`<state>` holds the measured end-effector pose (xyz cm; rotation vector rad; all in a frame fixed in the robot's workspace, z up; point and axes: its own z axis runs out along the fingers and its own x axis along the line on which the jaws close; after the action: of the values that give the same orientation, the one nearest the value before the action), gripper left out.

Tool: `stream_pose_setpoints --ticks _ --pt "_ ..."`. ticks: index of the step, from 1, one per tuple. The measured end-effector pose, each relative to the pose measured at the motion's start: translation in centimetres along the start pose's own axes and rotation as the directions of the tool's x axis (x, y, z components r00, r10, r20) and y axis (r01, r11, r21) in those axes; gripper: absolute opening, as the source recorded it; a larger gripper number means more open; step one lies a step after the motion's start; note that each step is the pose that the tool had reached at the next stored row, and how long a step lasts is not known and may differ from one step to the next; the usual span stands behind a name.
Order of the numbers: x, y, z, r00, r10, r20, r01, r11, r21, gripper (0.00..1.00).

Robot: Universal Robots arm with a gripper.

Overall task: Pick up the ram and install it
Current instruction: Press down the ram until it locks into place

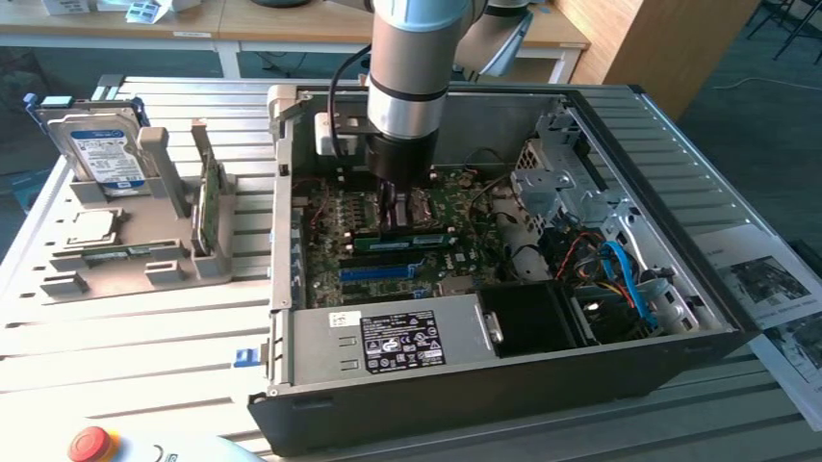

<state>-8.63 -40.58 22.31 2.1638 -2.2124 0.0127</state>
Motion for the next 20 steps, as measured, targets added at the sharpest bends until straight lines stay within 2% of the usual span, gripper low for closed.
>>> stream_pose_setpoints --ticks 14,17,20 --pt "-0.01 -0.01 0.14 1.0 0.0 0.0002 0.0 1.0 0.0003 0.1" --pt "-0.02 -0.02 -0.03 1.0 0.0 0.0018 0.0 1.0 0.0015 0.1" --pt "0.01 0.0 -0.46 1.0 0.0 0.0004 0.0 1.0 0.0003 0.1"
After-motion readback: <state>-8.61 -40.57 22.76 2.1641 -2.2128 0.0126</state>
